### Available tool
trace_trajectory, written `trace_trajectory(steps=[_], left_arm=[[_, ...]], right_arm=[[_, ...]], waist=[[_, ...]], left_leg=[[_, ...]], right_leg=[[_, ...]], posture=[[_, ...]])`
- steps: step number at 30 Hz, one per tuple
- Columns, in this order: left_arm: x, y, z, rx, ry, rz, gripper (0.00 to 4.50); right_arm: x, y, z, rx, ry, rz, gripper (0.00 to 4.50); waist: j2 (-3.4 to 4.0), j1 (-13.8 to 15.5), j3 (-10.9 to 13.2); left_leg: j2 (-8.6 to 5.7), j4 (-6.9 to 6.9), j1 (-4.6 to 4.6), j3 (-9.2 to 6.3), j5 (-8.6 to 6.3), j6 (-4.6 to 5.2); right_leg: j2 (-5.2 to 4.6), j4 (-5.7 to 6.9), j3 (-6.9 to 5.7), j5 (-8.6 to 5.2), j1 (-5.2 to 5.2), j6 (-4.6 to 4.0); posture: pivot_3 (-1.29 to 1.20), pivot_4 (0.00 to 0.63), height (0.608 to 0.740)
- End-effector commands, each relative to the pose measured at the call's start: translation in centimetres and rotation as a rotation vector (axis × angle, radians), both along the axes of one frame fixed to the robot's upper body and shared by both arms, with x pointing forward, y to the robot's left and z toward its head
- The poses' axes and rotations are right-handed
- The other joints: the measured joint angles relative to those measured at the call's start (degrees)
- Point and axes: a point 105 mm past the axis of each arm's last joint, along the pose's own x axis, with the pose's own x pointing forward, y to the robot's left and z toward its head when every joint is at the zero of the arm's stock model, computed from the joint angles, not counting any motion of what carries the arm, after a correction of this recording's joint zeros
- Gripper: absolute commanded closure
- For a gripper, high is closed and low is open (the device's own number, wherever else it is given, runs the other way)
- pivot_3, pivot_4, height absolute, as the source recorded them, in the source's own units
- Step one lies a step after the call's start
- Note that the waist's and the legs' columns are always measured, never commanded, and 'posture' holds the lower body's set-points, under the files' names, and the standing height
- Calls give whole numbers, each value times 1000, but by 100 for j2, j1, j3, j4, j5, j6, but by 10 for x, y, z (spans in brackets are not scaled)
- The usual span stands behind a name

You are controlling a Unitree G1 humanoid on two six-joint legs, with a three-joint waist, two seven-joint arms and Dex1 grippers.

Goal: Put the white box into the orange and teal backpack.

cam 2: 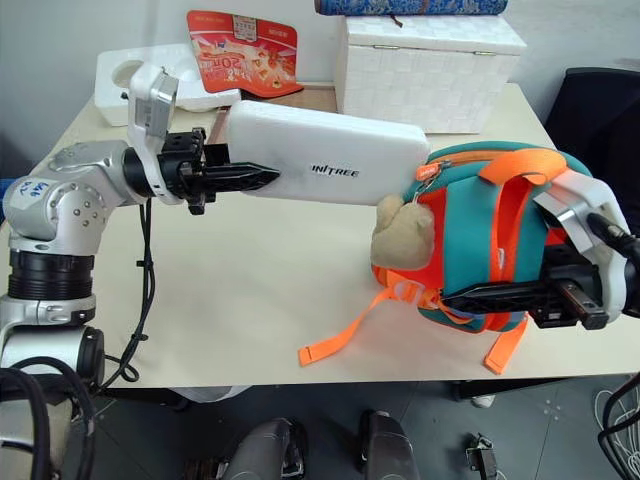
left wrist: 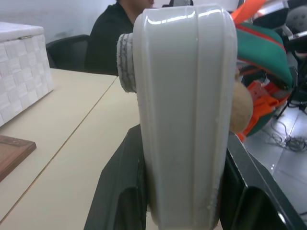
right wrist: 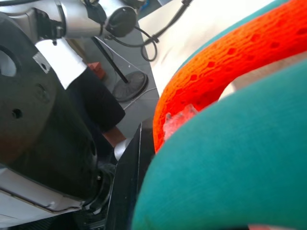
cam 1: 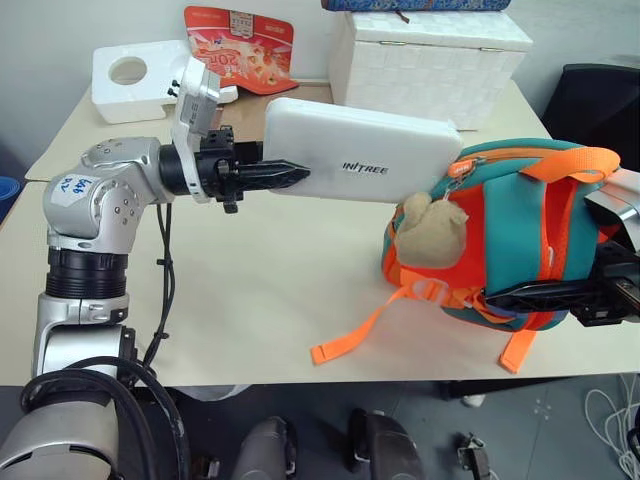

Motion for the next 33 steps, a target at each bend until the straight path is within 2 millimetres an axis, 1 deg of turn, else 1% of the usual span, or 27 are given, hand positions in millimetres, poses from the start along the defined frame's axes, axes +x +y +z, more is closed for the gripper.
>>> trace_trajectory(steps=[1,5,9,12,17,21,23,26,29,32,33], left_arm=[[-4,-4,4,100,-116,-44,3160],[-1,-15,-1,154,-193,-67,3160],[1,-35,4,129,-233,-106,3160],[5,-47,11,112,-260,-123,3160],[12,-56,29,72,-277,-138,3160],[13,-68,38,46,-284,-172,3160],[12,-75,39,33,-278,-191,3160],[13,-81,31,31,-259,-210,3160],[14,-101,2,-4,-166,-241,3160],[14,-115,-19,1,-134,-248,3160],[14,-118,-23,6,-132,-249,3160]], right_arm=[[-3,-1,9,-10,-43,18,4488],[-2,0,9,-6,-50,24,4488],[-2,4,7,-10,-53,41,4488],[-4,6,3,-28,-50,61,4488],[-8,9,-3,-42,-41,91,4488],[-9,15,-6,-37,-40,116,4488],[-10,17,-8,-36,-39,129,4488],[-11,19,-7,-31,-42,137,4488],[-10,21,-5,-21,-53,142,4488],[-9,21,-4,-20,-63,136,4488],[-9,21,-3,-20,-64,135,4488]], waist=[[0,1,0],[0,14,0],[-1,23,1],[-2,13,1],[-2,11,1],[-3,8,1],[-3,16,2],[-3,12,2],[-3,21,1],[-4,26,2],[-5,25,3]], left_leg=[[0,2,-1,0,0,1],[0,5,-3,-2,-2,4],[-1,13,-6,-6,-7,14],[-3,14,-9,-5,-10,19],[-3,14,-16,-4,-10,19],[-6,17,-17,-3,-10,21],[-5,18,-17,-4,-10,22],[-6,19,-18,-6,-9,23],[-6,19,-16,-6,-9,22],[-8,26,-15,-15,-8,26],[-9,27,-16,-16,-8,28]], right_leg=[[0,0,-1,0,0,1],[-1,0,-2,1,1,1],[-3,-2,-5,3,6,5],[-4,-5,-4,5,5,9],[7,-5,-14,5,-2,10],[7,-4,-25,7,-2,12],[5,-3,-24,7,-2,12],[4,-3,-23,7,-2,12],[4,-4,-24,7,2,12],[0,-4,-21,7,12,13],[-2,-4,-19,8,12,14]], posture=[[0,150,740],[0,150,740],[0,150,740],[0,150,740],[0,150,740],[0,150,740],[0,150,740],[0,150,740],[0,150,740],[0,150,740],[0,150,740]])
